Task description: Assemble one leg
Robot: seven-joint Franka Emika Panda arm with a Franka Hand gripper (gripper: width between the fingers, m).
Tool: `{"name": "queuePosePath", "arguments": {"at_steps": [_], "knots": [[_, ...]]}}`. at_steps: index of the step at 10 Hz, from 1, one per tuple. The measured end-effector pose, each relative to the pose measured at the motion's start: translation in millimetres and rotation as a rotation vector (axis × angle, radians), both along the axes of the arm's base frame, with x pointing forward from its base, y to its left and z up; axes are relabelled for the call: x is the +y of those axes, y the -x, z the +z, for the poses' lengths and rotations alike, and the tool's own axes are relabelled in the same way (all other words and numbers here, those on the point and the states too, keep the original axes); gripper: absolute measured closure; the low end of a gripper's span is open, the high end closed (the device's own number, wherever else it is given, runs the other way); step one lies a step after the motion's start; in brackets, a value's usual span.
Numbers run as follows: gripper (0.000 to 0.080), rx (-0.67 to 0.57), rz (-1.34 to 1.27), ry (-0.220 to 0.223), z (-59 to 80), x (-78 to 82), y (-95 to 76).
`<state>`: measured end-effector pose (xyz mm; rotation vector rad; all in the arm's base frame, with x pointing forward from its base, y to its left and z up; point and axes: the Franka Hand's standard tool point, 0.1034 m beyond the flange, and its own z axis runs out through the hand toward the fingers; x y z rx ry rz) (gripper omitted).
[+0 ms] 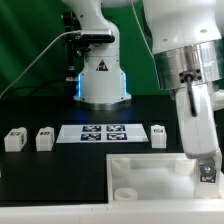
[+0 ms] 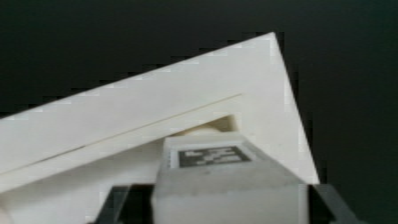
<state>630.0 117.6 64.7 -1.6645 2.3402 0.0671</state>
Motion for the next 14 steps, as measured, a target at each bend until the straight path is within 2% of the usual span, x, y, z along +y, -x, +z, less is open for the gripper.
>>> {"name": "queuePosePath", "arguments": {"at_steps": [1,2,3,4,5,7,8,11,13,14], "knots": [[0.0501,-0.001,0.007,0.002,-0.2,0.0,0.1],[0.0426,-0.003,0.025,0.006,-1.2,-0.1,0.6],[0.0426,-0.008,0.052,0.011,-1.5,-0.1,0.7],[0.0224,-0.004,0.074,0.016,-2.3,1.3,2.1],[0.0172,0.005,0.13,0.021,-4.0,5.1,5.7],[0.0156,-0.001,0.474,0.103,-1.7,12.1,8.6],[0.0151,-0.033,0.568,0.125,-1.1,9.9,7.3],[0.015,-0.04,0.61,0.129,-0.7,10.9,7.7],[0.015,-0.067,0.625,0.117,20.0,13.4,9.1],[0.015,-0.067,0.638,0.119,22.8,15.2,9.2]]}}
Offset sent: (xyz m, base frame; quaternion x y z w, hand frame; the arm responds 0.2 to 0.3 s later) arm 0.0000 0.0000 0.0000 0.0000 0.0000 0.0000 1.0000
